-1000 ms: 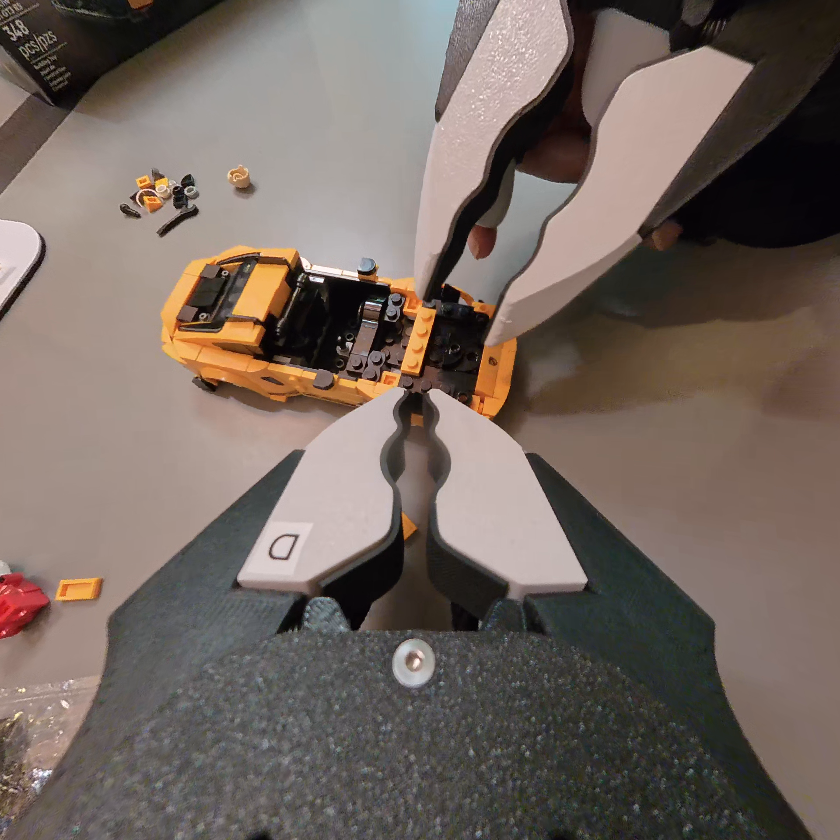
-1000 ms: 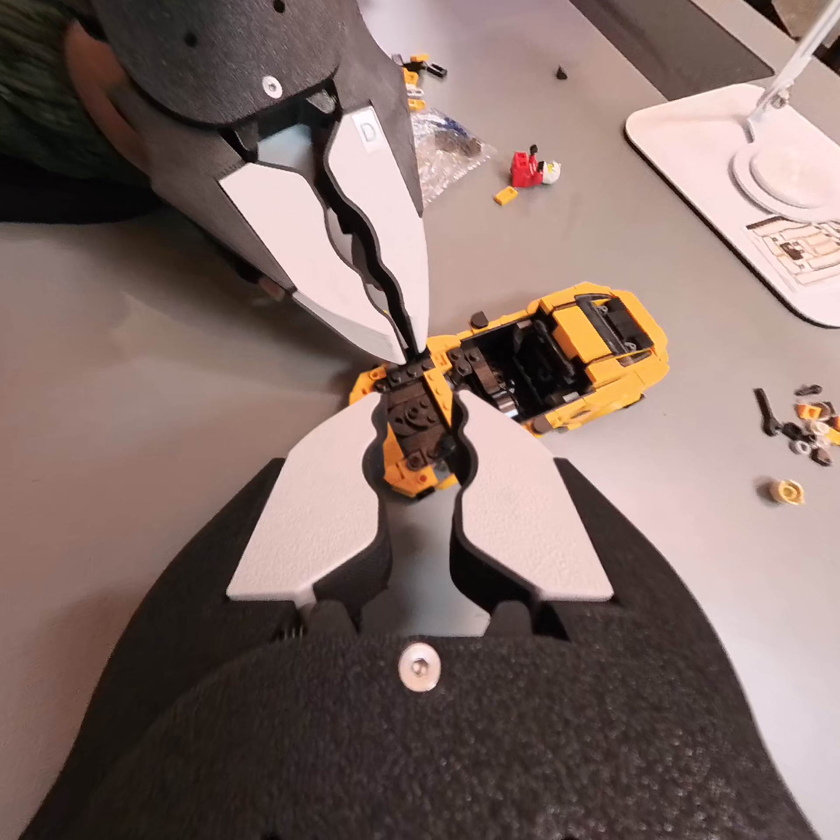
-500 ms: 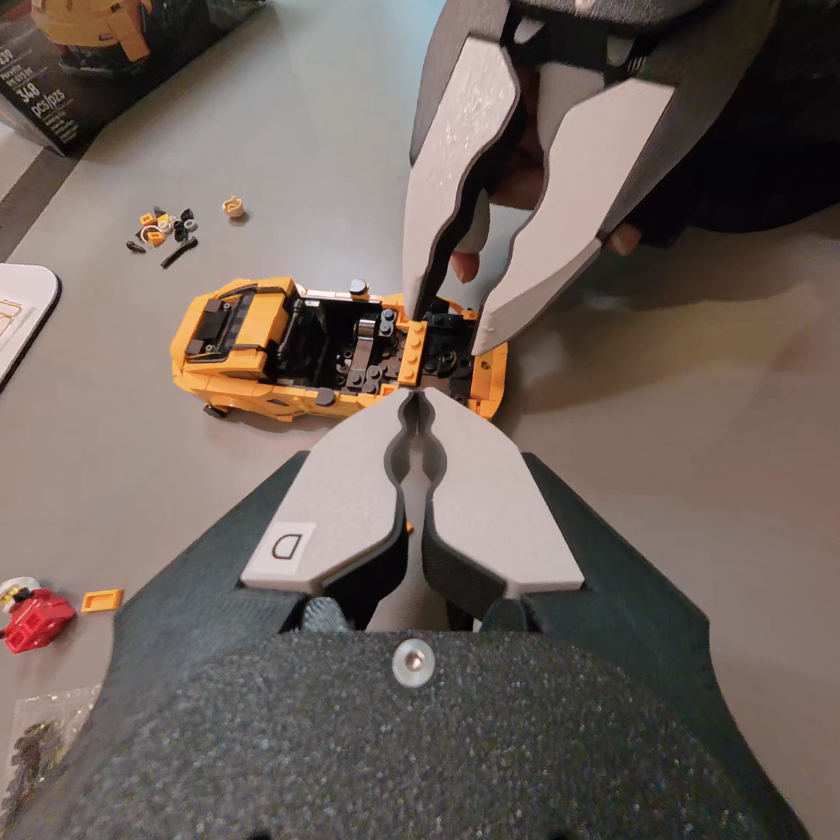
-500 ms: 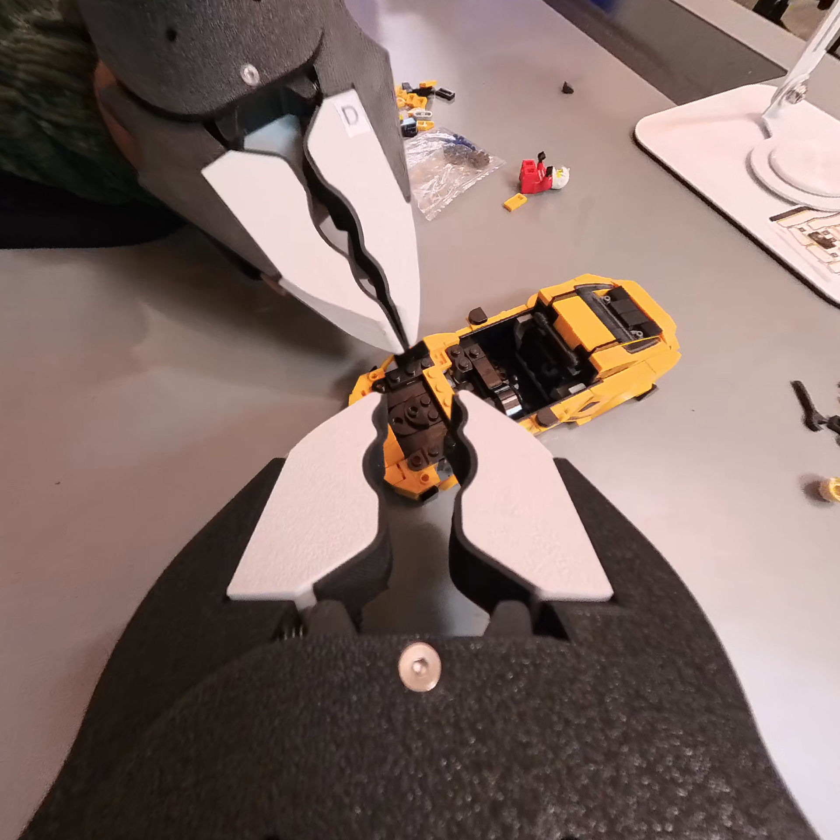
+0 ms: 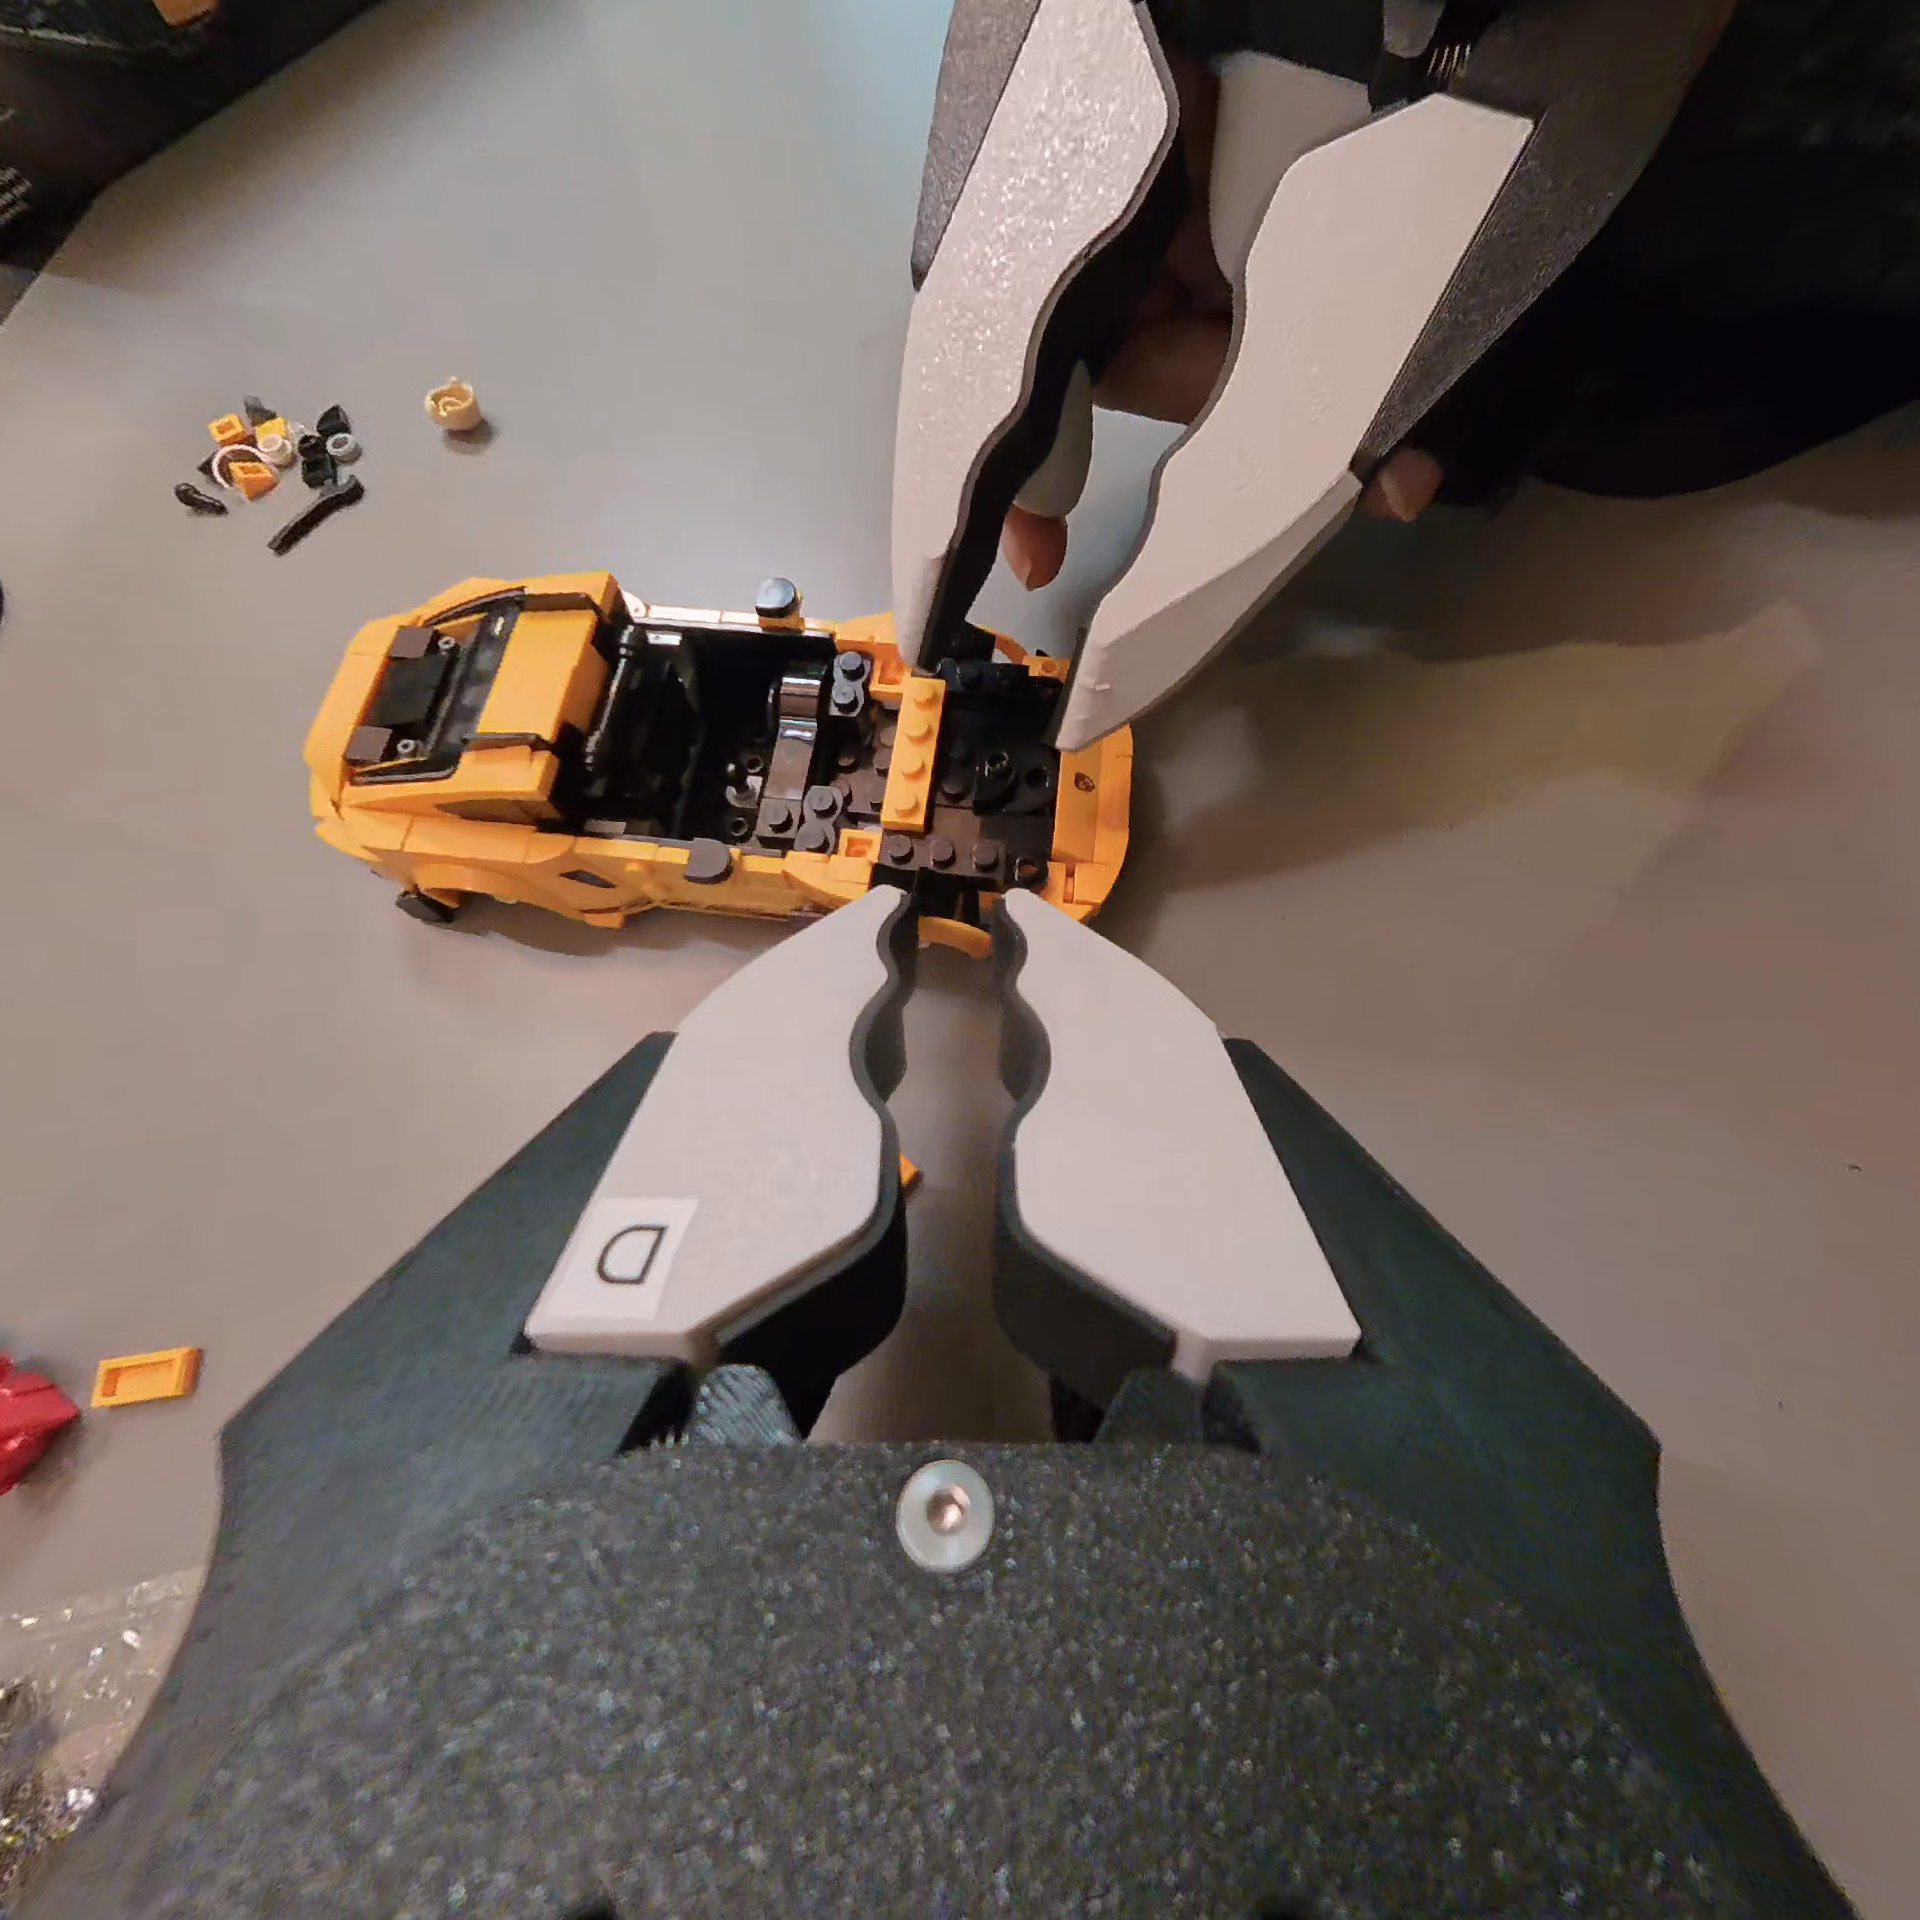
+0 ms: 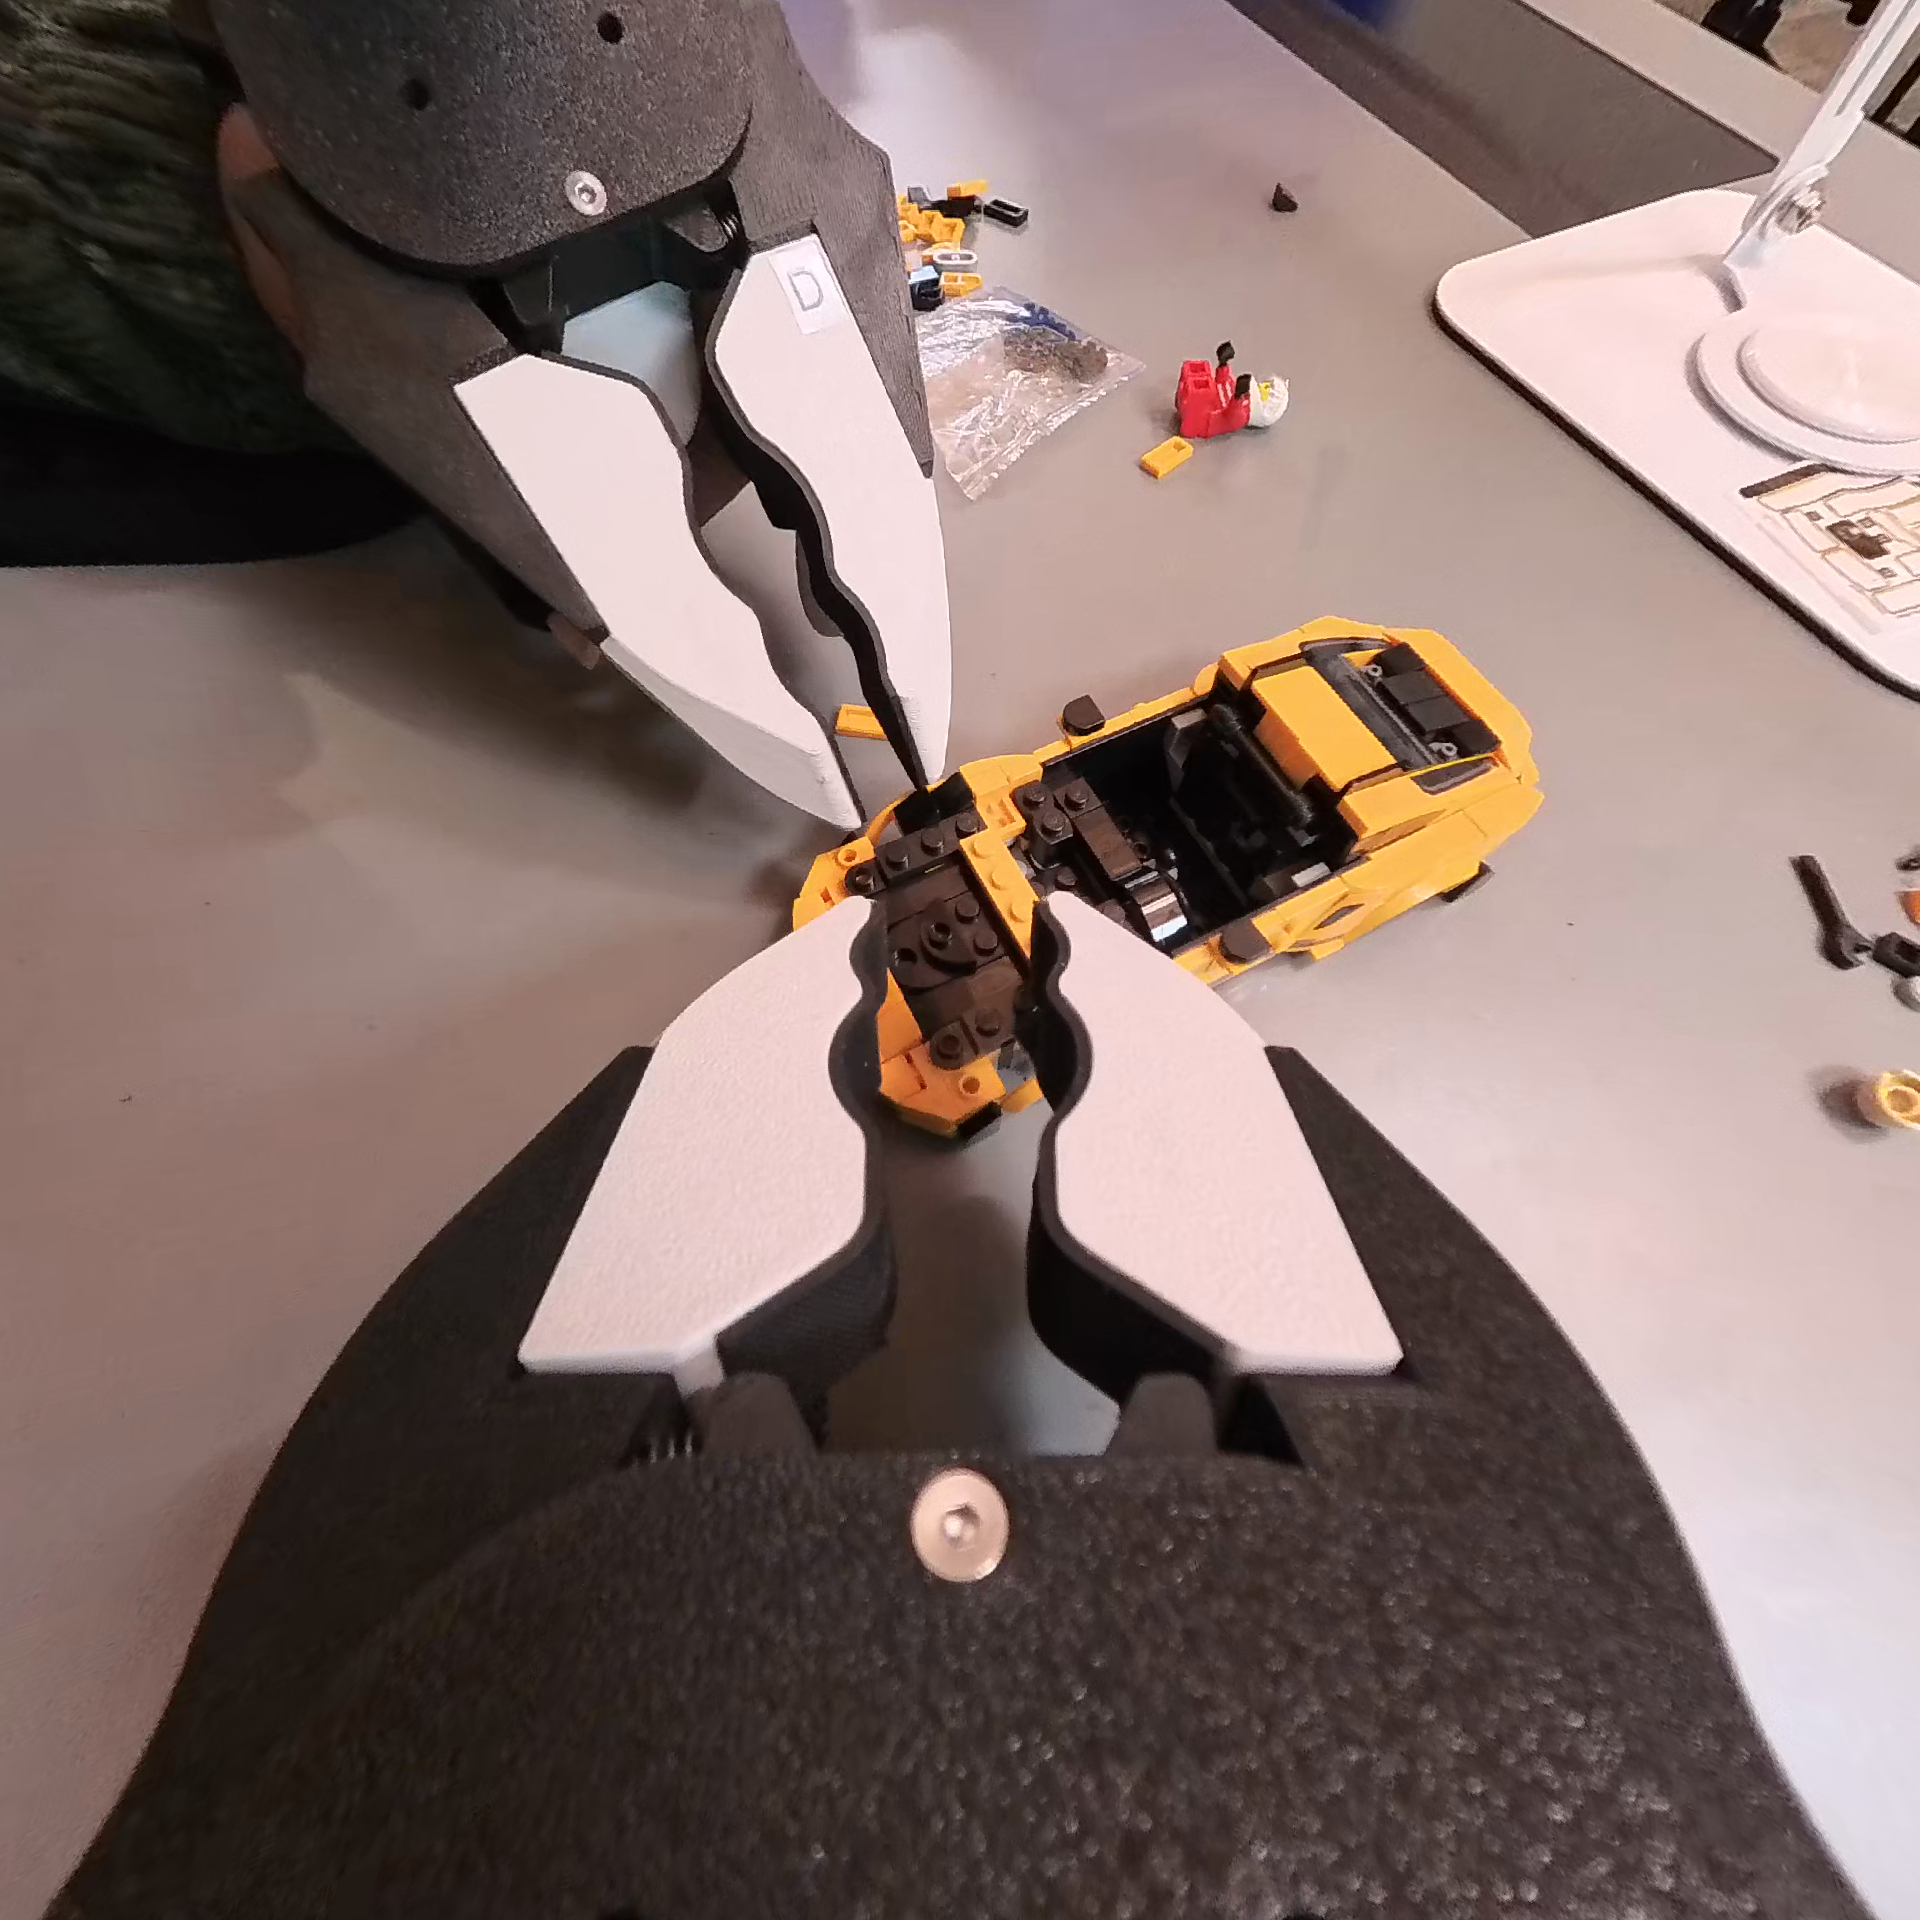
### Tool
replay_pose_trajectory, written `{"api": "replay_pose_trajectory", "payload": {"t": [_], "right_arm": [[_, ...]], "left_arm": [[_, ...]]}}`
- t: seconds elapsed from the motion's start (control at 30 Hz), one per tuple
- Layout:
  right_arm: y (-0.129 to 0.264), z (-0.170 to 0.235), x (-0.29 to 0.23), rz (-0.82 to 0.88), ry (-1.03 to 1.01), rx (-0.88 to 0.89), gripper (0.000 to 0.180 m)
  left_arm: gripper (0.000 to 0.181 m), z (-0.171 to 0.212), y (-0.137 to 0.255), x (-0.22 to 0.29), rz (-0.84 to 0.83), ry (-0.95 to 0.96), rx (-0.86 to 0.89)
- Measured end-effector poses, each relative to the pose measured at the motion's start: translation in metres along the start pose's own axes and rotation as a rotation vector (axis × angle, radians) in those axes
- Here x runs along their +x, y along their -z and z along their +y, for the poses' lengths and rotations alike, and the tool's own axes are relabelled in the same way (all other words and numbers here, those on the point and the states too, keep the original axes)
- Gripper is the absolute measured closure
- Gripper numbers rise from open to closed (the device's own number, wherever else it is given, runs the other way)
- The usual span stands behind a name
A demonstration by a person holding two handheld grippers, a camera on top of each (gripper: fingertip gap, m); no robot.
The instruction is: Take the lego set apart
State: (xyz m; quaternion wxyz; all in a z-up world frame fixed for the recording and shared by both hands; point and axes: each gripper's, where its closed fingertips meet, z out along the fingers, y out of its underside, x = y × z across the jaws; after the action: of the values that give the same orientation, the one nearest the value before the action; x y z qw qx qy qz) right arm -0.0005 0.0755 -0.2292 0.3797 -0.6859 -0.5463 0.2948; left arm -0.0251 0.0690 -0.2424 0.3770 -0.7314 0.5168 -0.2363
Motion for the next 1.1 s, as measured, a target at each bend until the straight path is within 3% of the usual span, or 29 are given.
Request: {"api": "replay_pose_trajectory", "payload": {"t": [0.5,0.83,1.1], "right_arm": [[0.018,0.010,0.003,0.042,0.028,-0.026,0.148],[0.014,0.032,0.011,0.038,0.027,-0.091,0.100],[-0.001,0.034,0.011,0.088,0.044,-0.129,0.110]], "left_arm": [[0.168,-0.003,-0.001,0.002,0.015,-0.002,0.015],[0.166,-0.007,-0.006,-0.001,-0.006,-0.037,-0.004],[0.169,-0.007,-0.009,0.000,-0.025,-0.074,-0.040]]}}
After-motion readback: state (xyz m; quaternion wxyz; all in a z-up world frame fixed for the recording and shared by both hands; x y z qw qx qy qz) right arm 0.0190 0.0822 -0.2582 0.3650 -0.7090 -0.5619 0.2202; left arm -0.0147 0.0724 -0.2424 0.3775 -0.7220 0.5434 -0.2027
